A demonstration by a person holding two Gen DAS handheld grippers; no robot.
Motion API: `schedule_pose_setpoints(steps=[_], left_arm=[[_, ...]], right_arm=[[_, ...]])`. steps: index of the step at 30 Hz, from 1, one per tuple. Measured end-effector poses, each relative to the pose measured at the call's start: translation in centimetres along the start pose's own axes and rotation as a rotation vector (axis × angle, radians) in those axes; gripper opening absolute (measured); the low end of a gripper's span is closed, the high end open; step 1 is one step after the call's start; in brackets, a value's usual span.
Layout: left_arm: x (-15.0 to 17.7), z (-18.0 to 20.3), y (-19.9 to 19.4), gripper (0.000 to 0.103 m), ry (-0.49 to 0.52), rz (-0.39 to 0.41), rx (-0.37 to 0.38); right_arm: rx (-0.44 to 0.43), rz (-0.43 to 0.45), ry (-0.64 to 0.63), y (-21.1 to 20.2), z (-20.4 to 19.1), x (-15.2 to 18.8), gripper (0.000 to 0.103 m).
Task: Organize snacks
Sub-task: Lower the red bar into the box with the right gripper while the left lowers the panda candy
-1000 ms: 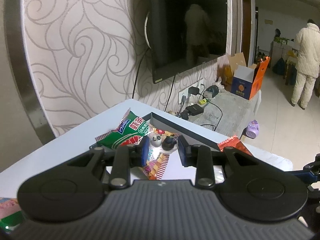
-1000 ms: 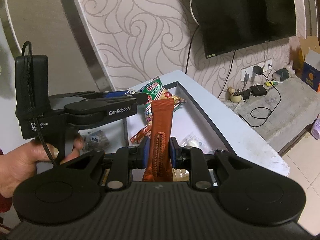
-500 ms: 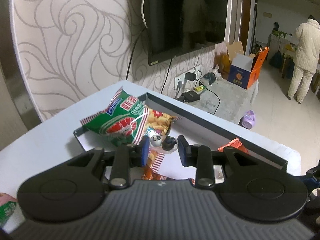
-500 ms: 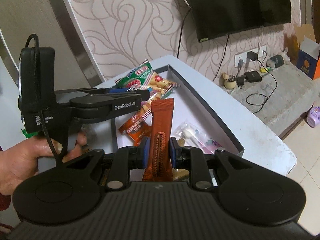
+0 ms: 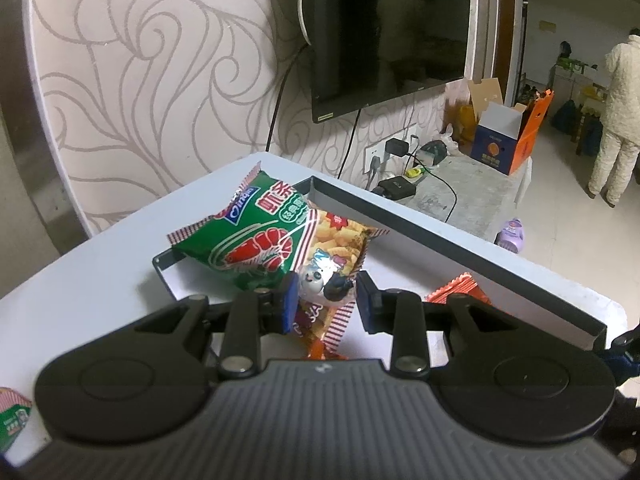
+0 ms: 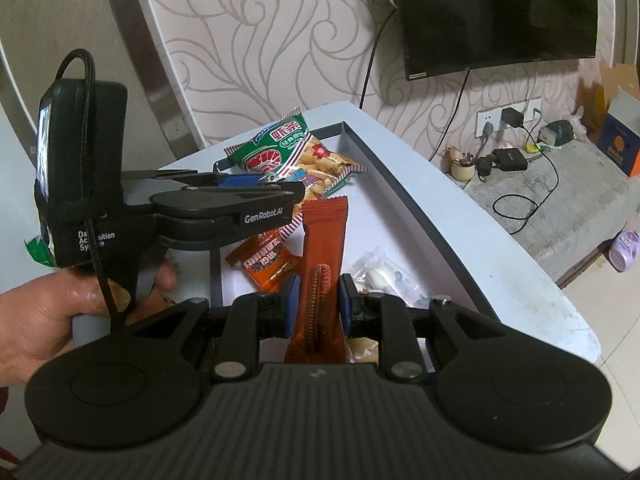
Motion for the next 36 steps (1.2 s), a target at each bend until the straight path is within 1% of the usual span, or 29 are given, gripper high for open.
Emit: schedule_pose_setpoints(steps=[9, 18, 36], left_arm=[[0.2, -0.4, 0.2, 0.034, 0.008, -0.003, -0.005], [0.5, -0.2, 0.3, 0.034, 0.021, -0.01, -0.003], [1.5, -0.3, 1.0, 0.035, 0.013, -0.054, 0.004]], right_arm=[[0.008, -0.018, 0.014, 0.9, 1.0, 0.2, 0.025], [0.006, -0.034, 0.008, 2.1, 1.0, 0.2, 0.025], [0.014, -0.05, 0.008, 3.4, 1.6, 0.2, 0.025]])
Point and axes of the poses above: each gripper's, at about its wrist camera, not at the fingertips, and y roughly the way its jaws point, z to its right, x to its underside, the point moved 9 cm from there along y, roughly the way its jaws point, and after that the axes turned 13 degrees about -y, right-handed, at the moved point
